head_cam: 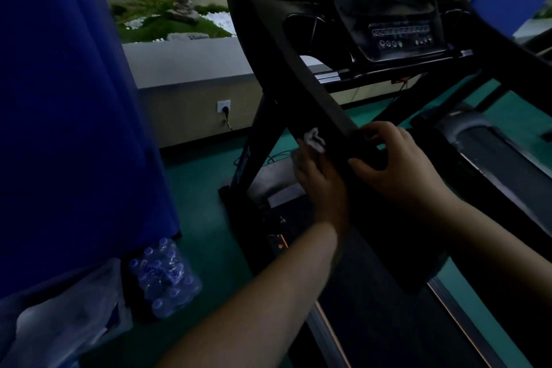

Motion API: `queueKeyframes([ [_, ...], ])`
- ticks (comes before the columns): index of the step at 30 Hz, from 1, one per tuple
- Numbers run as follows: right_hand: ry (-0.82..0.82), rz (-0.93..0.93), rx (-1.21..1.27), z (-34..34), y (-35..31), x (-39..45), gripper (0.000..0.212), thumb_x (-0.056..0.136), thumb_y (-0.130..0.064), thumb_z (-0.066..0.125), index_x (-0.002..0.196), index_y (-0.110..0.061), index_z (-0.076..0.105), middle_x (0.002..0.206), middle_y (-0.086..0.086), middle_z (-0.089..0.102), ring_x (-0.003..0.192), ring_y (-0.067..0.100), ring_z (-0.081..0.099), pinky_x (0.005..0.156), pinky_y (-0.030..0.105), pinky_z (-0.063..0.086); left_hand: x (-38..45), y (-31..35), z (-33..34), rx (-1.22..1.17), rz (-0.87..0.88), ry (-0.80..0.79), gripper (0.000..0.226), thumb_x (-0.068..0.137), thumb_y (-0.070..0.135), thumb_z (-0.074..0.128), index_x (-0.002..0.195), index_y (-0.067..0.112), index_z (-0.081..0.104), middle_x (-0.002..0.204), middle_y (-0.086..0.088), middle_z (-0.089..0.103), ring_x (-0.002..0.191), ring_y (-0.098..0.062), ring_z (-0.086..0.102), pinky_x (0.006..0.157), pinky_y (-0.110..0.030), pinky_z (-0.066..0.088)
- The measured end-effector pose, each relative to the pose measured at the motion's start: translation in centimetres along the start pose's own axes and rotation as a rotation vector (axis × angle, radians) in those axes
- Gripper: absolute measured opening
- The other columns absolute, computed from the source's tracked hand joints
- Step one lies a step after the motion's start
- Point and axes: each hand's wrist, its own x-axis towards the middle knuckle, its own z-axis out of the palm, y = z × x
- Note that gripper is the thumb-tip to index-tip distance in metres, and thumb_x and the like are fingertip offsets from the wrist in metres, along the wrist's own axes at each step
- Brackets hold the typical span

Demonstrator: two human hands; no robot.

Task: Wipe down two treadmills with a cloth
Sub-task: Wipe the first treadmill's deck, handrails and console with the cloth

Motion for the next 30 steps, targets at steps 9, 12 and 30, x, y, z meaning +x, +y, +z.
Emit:
queueKeyframes([
  [9, 0.008, 0.009, -0.002, 0.4, 0.2, -0.1, 0.049, 0.079, -0.038, 0.066, 0.123, -0.037, 0.045, 0.113, -0.014, 0.043, 0.100, 0.007, 0.048, 0.082, 0.022, 0.039, 11.3, 2.0, -1.2, 0.008, -0.011, 0.087, 0.046, 0.102, 0.020, 0.036, 0.147, 0.011, 0.033, 0.153, -0.017, 0.026, 0.141, -0.029, 0.030, 0.116, -0.040, 0.026],
  [12, 0.014, 0.023, 0.008, 0.3, 0.2, 0.0, 0.048, 0.078, -0.038, 0.067, 0.121, -0.038, 0.046, 0.111, -0.015, 0.044, 0.098, 0.006, 0.049, 0.079, 0.017, 0.037, 4.7, 2.0, -1.0, -0.009, 0.068, 0.022, 0.048, 0.100, 0.008, 0.040, 0.147, 0.004, 0.029, 0.157, -0.018, 0.015, 0.146, -0.027, 0.017, 0.117, -0.024, 0.016],
  [30, 0.006, 0.038, 0.003, 0.5, 0.4, 0.2, 0.051, 0.070, -0.049, 0.060, 0.118, -0.039, 0.048, 0.111, -0.011, 0.047, 0.094, 0.010, 0.052, 0.082, 0.030, 0.045, 12.1, 3.7, -1.6, 0.004, 0.023, -0.011, 0.051, 0.103, 0.023, 0.034, 0.151, 0.014, 0.019, 0.161, -0.010, 0.006, 0.148, -0.020, 0.010, 0.116, -0.025, 0.015],
])
